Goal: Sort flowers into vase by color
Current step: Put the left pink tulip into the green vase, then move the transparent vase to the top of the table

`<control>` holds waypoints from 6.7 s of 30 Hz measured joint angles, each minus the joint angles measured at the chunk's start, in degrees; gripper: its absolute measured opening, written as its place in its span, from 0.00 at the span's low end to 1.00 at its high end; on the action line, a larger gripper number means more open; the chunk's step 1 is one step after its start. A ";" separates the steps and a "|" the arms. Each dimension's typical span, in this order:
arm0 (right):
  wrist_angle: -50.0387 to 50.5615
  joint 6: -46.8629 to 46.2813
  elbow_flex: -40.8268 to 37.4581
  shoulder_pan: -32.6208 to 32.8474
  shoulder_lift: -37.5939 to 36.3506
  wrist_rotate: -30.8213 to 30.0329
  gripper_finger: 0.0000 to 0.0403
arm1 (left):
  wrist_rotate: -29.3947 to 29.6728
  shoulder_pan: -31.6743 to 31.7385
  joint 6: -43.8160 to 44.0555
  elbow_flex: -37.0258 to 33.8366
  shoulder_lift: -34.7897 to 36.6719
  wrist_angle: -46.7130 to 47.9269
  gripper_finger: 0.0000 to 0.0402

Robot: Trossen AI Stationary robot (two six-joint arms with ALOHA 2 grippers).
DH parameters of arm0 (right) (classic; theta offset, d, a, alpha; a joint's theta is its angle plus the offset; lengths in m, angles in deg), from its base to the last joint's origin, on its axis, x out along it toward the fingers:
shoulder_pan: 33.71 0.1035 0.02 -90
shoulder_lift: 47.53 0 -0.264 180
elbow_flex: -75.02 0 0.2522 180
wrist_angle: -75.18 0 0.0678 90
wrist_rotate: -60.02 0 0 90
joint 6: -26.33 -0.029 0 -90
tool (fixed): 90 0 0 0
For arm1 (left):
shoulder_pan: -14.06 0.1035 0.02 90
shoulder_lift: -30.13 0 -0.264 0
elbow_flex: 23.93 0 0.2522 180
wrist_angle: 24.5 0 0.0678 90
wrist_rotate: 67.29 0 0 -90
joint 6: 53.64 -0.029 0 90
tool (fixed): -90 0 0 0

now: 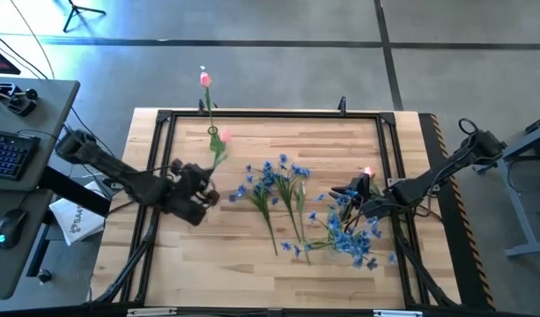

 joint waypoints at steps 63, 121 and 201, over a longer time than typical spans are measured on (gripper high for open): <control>-4.13 1.33 0.01 0.00 3.09 0.93 0.22 | -41.50 57.87 -78.67 -25.29 8.04 -101.15 0.01; 52.10 -18.70 18.70 -4.38 3.04 17.47 0.41 | -22.96 6.70 -48.06 -10.39 -13.02 -66.54 0.17; 38.55 -18.29 20.40 22.02 -0.30 30.36 0.54 | -23.18 6.79 -48.50 -10.39 -12.94 -67.99 0.17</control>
